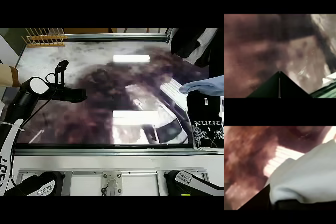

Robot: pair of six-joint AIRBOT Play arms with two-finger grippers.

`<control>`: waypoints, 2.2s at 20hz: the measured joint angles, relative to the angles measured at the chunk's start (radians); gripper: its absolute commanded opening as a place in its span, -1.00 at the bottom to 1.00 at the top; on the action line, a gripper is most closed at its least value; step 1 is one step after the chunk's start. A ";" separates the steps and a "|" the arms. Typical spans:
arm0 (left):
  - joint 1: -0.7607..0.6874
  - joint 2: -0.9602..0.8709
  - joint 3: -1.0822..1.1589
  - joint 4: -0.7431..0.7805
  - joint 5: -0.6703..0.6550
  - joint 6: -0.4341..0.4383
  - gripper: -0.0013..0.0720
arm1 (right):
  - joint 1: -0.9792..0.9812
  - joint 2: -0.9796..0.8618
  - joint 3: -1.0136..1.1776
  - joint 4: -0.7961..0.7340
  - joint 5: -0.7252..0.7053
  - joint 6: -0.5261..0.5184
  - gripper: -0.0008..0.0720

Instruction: Fold the clothes and pants, and hang the long-sleeved shirts on hangers.

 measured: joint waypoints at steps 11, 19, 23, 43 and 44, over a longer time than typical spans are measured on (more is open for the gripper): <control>0.000 0.000 0.000 0.000 -0.016 0.000 -0.94 | -0.047 0.236 -0.248 -0.469 0.157 0.237 -0.95; 0.000 0.000 0.000 0.001 -0.031 0.001 -0.95 | -0.047 0.348 -0.558 -0.548 0.178 0.278 0.64; 0.000 0.000 0.000 0.001 -0.034 0.001 -0.94 | -0.044 0.372 -0.578 -0.552 0.163 0.281 0.77; 0.000 0.000 0.000 0.002 -0.033 0.001 -0.94 | 0.679 0.415 -0.526 -0.082 -0.011 -0.080 -0.94; 0.000 0.000 0.000 0.002 -0.033 0.001 -0.94 | 0.683 0.415 -0.527 -0.081 -0.010 -0.083 -0.94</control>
